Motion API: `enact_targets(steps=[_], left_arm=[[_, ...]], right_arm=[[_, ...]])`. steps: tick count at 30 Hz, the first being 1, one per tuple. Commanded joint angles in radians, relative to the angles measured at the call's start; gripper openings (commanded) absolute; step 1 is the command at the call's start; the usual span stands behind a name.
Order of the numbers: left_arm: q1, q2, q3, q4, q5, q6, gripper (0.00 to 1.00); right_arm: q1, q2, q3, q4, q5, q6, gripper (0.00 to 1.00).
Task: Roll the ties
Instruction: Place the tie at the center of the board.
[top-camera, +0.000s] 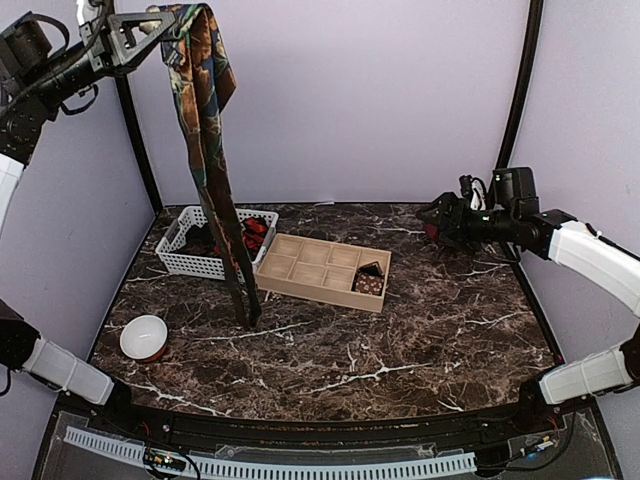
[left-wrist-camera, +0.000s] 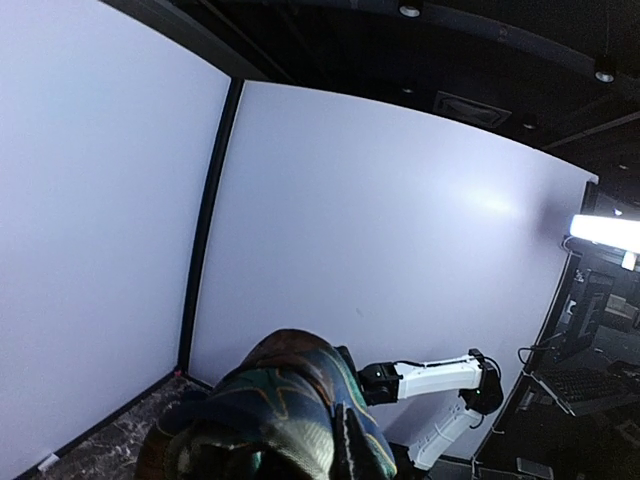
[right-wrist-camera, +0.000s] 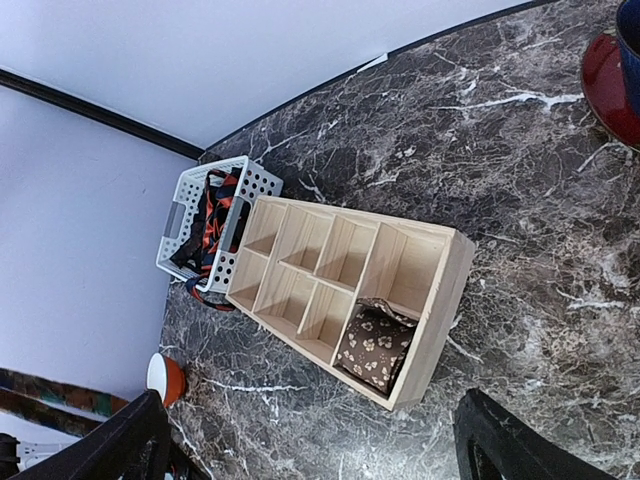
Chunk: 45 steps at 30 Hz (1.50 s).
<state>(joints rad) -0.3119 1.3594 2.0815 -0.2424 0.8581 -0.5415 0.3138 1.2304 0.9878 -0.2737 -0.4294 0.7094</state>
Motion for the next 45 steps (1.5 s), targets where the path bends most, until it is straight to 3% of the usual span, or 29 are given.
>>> enact_targets(steps=[1,8,12,13,15,17,19,20,26,30,36,45], left_arm=[[-0.062,0.008,-0.128,-0.076,0.09,0.013,0.0],[-0.402,0.12,-0.274,-0.11,0.038,0.102,0.0],[-0.605,0.352,-0.213,-0.092,-0.02,0.149,0.01],[-0.632,0.419,-0.169,-0.084,-0.024,0.151,0.11],[-0.653,0.549,-0.014,-0.142,-0.034,0.177,0.42],[-0.644,0.628,0.08,-0.281,-0.146,0.23,0.73],[-0.636,0.63,0.053,-0.38,-0.246,0.285,0.9],[-0.635,0.609,0.004,-0.408,-0.289,0.308,0.93],[-0.635,0.345,-0.528,-0.28,-0.431,0.409,0.97],[-0.635,0.288,-0.718,-0.232,-0.505,0.465,0.97],[-0.635,0.417,-0.732,-0.291,-0.597,0.568,0.91],[-0.632,0.551,-0.707,-0.265,-0.781,0.625,0.87]], right_arm=[[0.0,-0.034,0.012,0.001,-0.002,-0.02,0.99],[-0.087,-0.09,-0.01,-0.131,0.053,-0.023,0.98],[-0.177,-0.132,-0.039,-0.228,0.111,-0.022,0.97],[-0.189,-0.136,-0.042,-0.25,0.127,-0.028,0.97],[-0.205,-0.137,-0.042,-0.287,0.143,-0.044,0.97],[-0.209,-0.131,-0.028,-0.332,0.162,-0.066,0.98],[-0.209,-0.127,-0.017,-0.373,0.18,-0.089,0.98],[-0.211,-0.124,-0.016,-0.386,0.178,-0.098,0.98],[-0.211,-0.119,-0.059,-0.442,0.097,-0.11,0.99],[-0.21,-0.128,-0.107,-0.451,0.037,-0.111,0.95],[-0.14,-0.092,-0.205,-0.478,-0.051,-0.118,0.9],[0.112,0.007,-0.226,-0.381,0.077,-0.016,0.87]])
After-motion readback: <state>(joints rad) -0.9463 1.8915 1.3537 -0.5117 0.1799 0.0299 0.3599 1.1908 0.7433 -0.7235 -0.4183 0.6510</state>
